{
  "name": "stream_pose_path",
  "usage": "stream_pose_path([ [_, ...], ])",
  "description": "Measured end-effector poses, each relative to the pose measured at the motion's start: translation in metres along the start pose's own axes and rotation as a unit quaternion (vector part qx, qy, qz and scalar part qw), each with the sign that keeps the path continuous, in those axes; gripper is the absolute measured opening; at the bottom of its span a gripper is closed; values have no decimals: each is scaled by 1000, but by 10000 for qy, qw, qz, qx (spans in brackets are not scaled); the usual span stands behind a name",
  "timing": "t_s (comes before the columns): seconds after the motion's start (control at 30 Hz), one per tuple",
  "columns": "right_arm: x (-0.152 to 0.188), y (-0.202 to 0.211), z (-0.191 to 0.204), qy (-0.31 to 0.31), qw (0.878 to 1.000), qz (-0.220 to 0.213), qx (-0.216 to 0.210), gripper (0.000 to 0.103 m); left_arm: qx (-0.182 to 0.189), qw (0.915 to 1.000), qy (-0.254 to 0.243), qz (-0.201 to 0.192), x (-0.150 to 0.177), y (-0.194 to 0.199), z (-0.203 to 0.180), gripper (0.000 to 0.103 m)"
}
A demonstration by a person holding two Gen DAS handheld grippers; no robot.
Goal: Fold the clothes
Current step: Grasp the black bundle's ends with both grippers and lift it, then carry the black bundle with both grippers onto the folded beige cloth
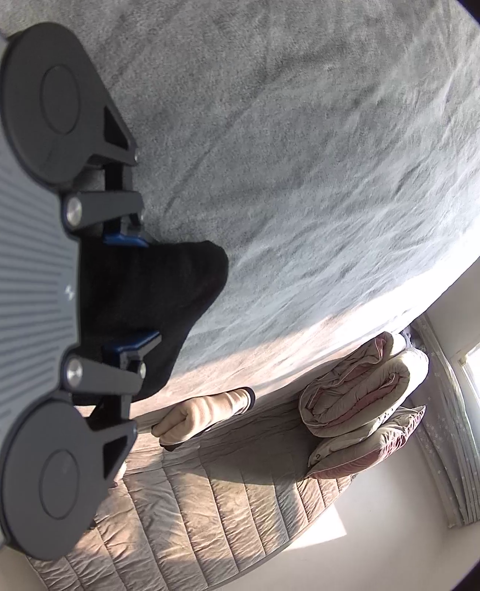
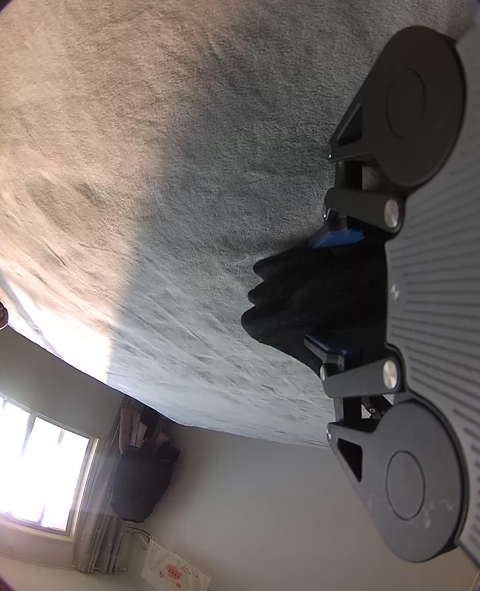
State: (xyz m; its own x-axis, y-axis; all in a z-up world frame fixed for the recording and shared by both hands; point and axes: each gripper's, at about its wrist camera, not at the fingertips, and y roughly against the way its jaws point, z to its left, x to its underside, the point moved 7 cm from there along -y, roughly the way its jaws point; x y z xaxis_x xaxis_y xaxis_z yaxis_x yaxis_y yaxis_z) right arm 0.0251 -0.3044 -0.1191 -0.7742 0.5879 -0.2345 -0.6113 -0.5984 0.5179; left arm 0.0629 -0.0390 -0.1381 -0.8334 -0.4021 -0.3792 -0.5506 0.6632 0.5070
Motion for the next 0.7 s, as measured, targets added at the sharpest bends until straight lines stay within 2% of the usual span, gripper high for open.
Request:
stream_pose_path([
  [0.03, 0, -2, 1, 6, 10000, 32, 12, 37, 34, 10000, 84, 17, 0, -1, 1, 29],
  [0.1, 1, -5, 0, -137, 9999, 55, -7, 27, 131, 9994, 324, 61, -2, -2, 5, 25],
  [0.13, 1, -6, -1, -246, 9997, 48, -43, 25, 154, 9990, 406, 62, -3, -1, 5, 23],
  [0.43, -6, 16, 10, -665, 9968, 21, -439, 23, 234, 9997, -66, 51, -17, 7, -40, 21],
  [0.57, -22, 33, 10, -823, 9952, -164, -505, 23, 378, 9987, -326, 78, -27, -3, -72, 21],
  [0.7, -52, 58, 12, -822, 9940, -460, -549, 23, 427, 9967, -661, 178, -35, -30, -109, 21],
])
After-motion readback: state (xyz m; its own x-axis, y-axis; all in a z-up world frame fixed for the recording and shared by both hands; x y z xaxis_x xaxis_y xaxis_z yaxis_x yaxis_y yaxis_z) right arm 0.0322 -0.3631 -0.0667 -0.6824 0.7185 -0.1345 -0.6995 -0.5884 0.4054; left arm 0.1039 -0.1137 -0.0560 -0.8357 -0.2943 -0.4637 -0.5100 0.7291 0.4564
